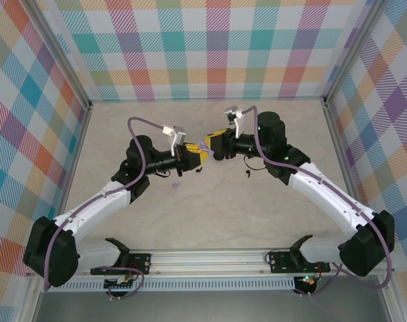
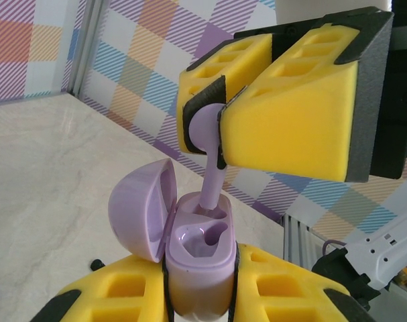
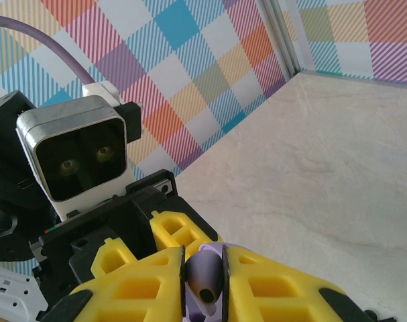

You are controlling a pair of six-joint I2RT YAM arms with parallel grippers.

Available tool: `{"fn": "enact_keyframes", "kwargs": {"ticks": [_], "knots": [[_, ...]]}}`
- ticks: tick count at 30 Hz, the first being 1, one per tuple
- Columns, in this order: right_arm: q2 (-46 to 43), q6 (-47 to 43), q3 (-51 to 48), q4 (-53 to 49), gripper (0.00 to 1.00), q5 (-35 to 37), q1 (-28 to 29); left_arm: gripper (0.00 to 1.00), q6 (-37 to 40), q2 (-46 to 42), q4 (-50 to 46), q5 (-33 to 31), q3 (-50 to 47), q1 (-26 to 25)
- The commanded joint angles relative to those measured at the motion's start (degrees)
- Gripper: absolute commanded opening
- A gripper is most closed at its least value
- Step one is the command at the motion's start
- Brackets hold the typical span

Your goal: Insert wireless bluetooth earbuds into charging case

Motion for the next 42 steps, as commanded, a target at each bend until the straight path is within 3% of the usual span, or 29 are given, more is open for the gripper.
{"fn": "enact_keyframes", "kwargs": {"ticks": [1, 42], "knots": [[0.4, -0.9, 1.8, 1.6, 0.20, 0.8, 0.5, 0.11, -1.3, 0.1, 2.5, -0.1, 1.9, -0.6], [0.3, -0.1, 0.3, 0.7, 0.21, 1.5, 0.7, 0.11, -3.7, -1.7, 7.5, -2.2, 0.2, -0.7]]}}
